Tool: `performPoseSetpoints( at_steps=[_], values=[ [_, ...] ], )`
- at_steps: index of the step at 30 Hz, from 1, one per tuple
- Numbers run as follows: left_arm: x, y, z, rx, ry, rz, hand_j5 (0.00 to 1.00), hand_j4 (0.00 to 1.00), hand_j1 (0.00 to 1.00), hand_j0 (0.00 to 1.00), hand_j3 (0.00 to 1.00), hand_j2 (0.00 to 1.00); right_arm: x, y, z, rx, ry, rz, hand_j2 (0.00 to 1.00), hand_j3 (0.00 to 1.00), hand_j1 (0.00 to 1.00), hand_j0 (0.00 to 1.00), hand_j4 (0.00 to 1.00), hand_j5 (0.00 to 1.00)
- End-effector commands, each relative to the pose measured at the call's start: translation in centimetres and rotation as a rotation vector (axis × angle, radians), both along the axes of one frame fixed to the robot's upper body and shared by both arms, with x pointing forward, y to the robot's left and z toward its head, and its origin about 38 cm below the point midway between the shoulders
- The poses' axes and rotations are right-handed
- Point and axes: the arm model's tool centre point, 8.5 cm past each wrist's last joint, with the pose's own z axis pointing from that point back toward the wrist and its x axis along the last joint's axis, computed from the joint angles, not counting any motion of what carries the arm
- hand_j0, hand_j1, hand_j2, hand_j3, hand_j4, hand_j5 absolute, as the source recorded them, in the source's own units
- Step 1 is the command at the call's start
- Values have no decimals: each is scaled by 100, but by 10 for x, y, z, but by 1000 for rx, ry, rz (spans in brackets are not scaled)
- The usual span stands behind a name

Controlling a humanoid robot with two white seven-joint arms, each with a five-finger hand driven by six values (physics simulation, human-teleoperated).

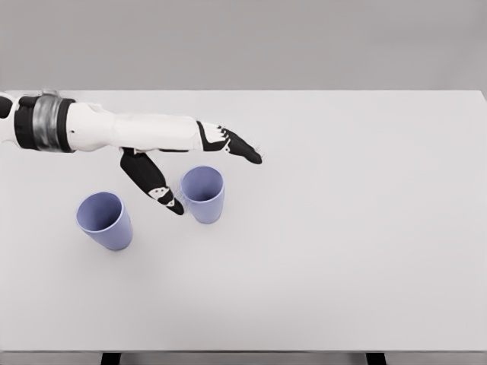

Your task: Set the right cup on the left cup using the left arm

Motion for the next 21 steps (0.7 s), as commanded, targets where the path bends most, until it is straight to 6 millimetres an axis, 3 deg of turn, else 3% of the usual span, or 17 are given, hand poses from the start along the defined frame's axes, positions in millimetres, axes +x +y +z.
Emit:
performPoseSetpoints(
  at_steps=[1, 2, 9, 13, 14, 16, 18, 21],
  values=[
    [-3, 5, -3, 25, -23, -2, 100, 100, 100, 100, 100, 100, -3, 0, 0, 0, 8, 3, 100, 100, 100, 100, 100, 100],
    [-4, 5, -6, 43, -40, -8, 100, 100, 100, 100, 100, 100, -14, 0, 0, 0, 26, -3, 100, 100, 100, 100, 100, 100],
    [1, 3, 6, -7, -153, -5, 100, 100, 100, 100, 100, 100, -14, 0, 0, 0, 26, -5, 100, 100, 100, 100, 100, 100],
    [11, 12, 10, 65, -296, 13, 100, 100, 100, 100, 100, 100, -14, 0, 0, 0, 26, -5, 100, 100, 100, 100, 100, 100],
    [18, 19, -6, 86, -278, 44, 100, 100, 100, 100, 100, 100, -14, 0, 0, 0, 26, -5, 100, 100, 100, 100, 100, 100],
    [29, 27, -13, 119, -292, 75, 100, 100, 100, 100, 100, 100, -14, 0, 0, 0, 26, -3, 100, 100, 100, 100, 100, 100],
    [42, 23, -22, 123, -278, 94, 100, 100, 100, 100, 100, 100, -14, 0, 0, 0, 26, -3, 100, 100, 100, 100, 100, 100],
    [42, 20, -43, 138, -250, 90, 100, 100, 100, 100, 100, 100, -14, 0, 0, 0, 26, -3, 100, 100, 100, 100, 100, 100]
  ],
)
